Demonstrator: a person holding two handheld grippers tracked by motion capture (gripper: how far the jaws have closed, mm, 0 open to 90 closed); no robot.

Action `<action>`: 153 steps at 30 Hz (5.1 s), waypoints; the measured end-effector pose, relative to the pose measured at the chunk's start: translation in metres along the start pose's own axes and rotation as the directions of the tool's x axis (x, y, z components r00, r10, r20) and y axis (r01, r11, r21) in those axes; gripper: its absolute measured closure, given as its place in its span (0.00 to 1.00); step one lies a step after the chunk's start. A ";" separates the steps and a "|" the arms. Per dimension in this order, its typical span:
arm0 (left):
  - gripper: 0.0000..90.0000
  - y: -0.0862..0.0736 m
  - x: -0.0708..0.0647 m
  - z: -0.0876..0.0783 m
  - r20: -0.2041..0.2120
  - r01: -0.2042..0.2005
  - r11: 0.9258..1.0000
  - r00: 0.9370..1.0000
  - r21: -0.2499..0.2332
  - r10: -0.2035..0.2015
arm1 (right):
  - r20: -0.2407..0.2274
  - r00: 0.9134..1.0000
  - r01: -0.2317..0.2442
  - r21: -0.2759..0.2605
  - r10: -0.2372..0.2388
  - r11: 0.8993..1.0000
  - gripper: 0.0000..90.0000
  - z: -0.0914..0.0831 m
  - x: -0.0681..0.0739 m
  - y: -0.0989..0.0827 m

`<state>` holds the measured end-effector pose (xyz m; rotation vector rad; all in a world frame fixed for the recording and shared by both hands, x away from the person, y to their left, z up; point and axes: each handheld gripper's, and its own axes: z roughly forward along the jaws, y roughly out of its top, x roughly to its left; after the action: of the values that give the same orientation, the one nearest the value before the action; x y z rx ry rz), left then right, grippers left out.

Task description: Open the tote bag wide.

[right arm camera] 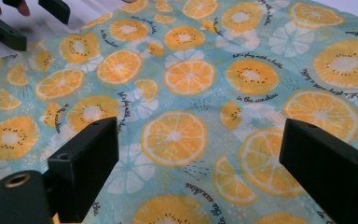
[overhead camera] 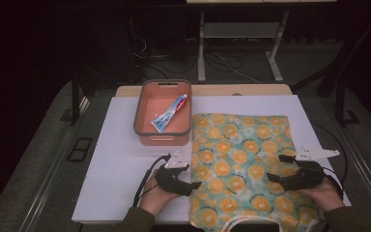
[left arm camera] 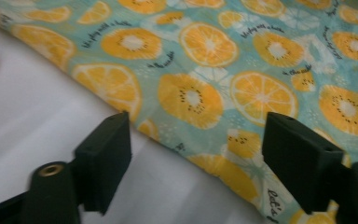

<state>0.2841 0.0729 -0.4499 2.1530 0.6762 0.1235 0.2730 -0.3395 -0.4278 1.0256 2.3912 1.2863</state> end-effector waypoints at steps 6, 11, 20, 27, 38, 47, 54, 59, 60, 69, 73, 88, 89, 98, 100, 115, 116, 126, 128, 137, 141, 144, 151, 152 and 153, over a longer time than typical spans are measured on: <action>0.47 -0.002 -0.005 0.005 -0.018 -0.047 0.998 0.999 0.045 0.048 | 0.001 1.000 0.003 -0.001 -0.003 1.000 0.13 0.000 0.000 0.000; 0.73 -0.002 -0.006 0.003 -0.038 -0.070 0.996 0.997 0.060 0.072 | 0.001 1.000 0.003 0.002 -0.003 1.000 0.13 0.000 0.001 0.000; 0.99 0.003 -0.001 0.004 0.005 -0.054 0.995 0.999 0.082 0.054 | 0.000 1.000 0.005 0.002 -0.005 1.000 0.13 0.000 0.001 0.000; 0.99 0.020 0.012 0.016 -0.041 -0.060 0.996 0.997 0.063 0.063 | 0.000 1.000 0.005 -0.002 -0.005 1.000 0.13 0.000 0.001 0.000; 0.90 0.035 0.041 0.026 -0.117 -0.028 0.999 0.993 0.021 0.030 | -0.002 1.000 0.009 0.000 -0.009 1.000 0.13 0.000 0.001 0.000; 0.55 0.021 0.016 -0.014 -0.059 0.039 0.998 0.997 -0.045 -0.042 | 0.001 1.000 0.013 0.003 -0.013 1.000 0.13 0.000 0.002 -0.001; 0.43 -0.002 -0.007 -0.019 0.004 0.066 0.998 0.998 0.010 -0.066 | 0.005 1.000 0.017 0.008 -0.017 1.000 0.13 0.001 0.003 0.000; 0.52 -0.003 -0.015 -0.004 0.000 0.006 0.995 1.000 0.097 -0.006 | 0.008 1.000 0.016 0.008 -0.016 1.000 0.13 0.001 0.002 -0.001; 0.58 -0.003 -0.017 -0.003 -0.023 -0.021 0.995 0.999 0.099 0.023 | 0.008 1.000 0.017 0.009 -0.017 1.000 0.13 0.001 0.002 -0.001; 0.99 0.005 -0.018 -0.001 -0.020 -0.101 0.987 0.994 0.127 0.105 | 0.007 1.000 0.020 0.010 -0.020 1.000 0.13 0.001 0.003 -0.001; 0.99 0.024 -0.002 0.000 -0.067 -0.085 0.994 0.994 0.071 0.090 | 0.005 1.000 0.009 0.006 -0.009 1.000 0.13 0.001 0.002 -0.001; 0.79 0.046 0.044 0.020 -0.194 -0.014 1.000 0.981 -0.005 0.013 | 0.000 1.000 0.010 0.005 -0.010 1.000 0.13 0.001 0.002 -0.001; 0.79 0.045 0.043 0.015 -0.192 -0.010 1.000 0.981 -0.010 0.008 | 0.000 1.000 0.010 0.005 -0.010 1.000 0.13 0.001 0.002 -0.001; 0.44 0.022 0.025 -0.033 -0.148 0.009 0.998 0.989 -0.064 -0.018 | -0.017 0.999 0.041 0.030 -0.041 0.999 0.13 0.005 0.012 0.001; 0.41 0.014 0.022 -0.042 -0.137 0.008 0.997 0.990 -0.078 -0.019 | -0.026 0.999 0.048 0.032 -0.047 0.998 0.15 0.006 0.016 0.003; 0.21 -0.030 0.016 -0.072 -0.134 0.030 0.997 0.990 -0.070 -0.039 | -0.208 0.970 0.143 0.054 -0.129 0.988 0.32 0.033 0.071 0.023; 0.19 -0.030 0.018 -0.072 -0.133 0.027 0.997 0.990 -0.071 -0.036 | -0.239 0.960 0.166 0.057 -0.148 0.985 0.35 0.039 0.080 0.026; 0.17 -0.032 0.022 -0.068 -0.137 0.019 0.998 0.990 -0.059 -0.027 | -0.377 0.910 0.227 0.105 -0.172 0.968 0.38 0.067 0.116 0.030; 0.17 -0.032 0.022 -0.068 -0.137 0.016 0.998 0.990 -0.057 -0.024 | -0.393 0.903 0.236 0.118 -0.173 0.965 0.36 0.070 0.121 0.029; 0.16 -0.031 0.022 -0.066 -0.130 0.006 0.999 0.991 -0.053 -0.013 | -0.444 0.879 0.279 0.189 -0.172 0.941 0.47 0.081 0.131 0.023; 0.16 -0.031 0.022 -0.066 -0.132 0.004 0.999 0.991 -0.054 -0.011 | -0.481 0.856 0.317 0.200 -0.188 0.927 0.74 0.082 0.133 0.021; 0.16 -0.031 0.022 -0.066 -0.130 0.001 0.999 0.991 -0.051 -0.008 | -0.486 0.853 0.321 0.198 -0.191 0.926 0.92 0.081 0.132 0.022; 0.16 -0.031 0.022 -0.067 -0.132 0.002 0.999 0.991 -0.051 -0.008 | -0.435 0.875 0.303 0.156 -0.210 0.940 0.98 0.067 0.120 0.031; 0.16 -0.031 0.022 -0.067 -0.132 0.002 0.999 0.991 -0.051 -0.008 | -0.416 0.885 0.293 0.151 -0.208 0.944 0.98 0.064 0.115 0.034; 0.16 -0.031 0.022 -0.067 -0.132 0.001 0.999 0.991 -0.052 -0.007 | -0.394 0.896 0.277 0.139 -0.203 0.951 0.98 0.060 0.110 0.036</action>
<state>0.2687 0.1469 -0.4346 2.1074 0.7454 0.2812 0.2404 -0.2137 -0.4211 0.5280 2.8676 1.2727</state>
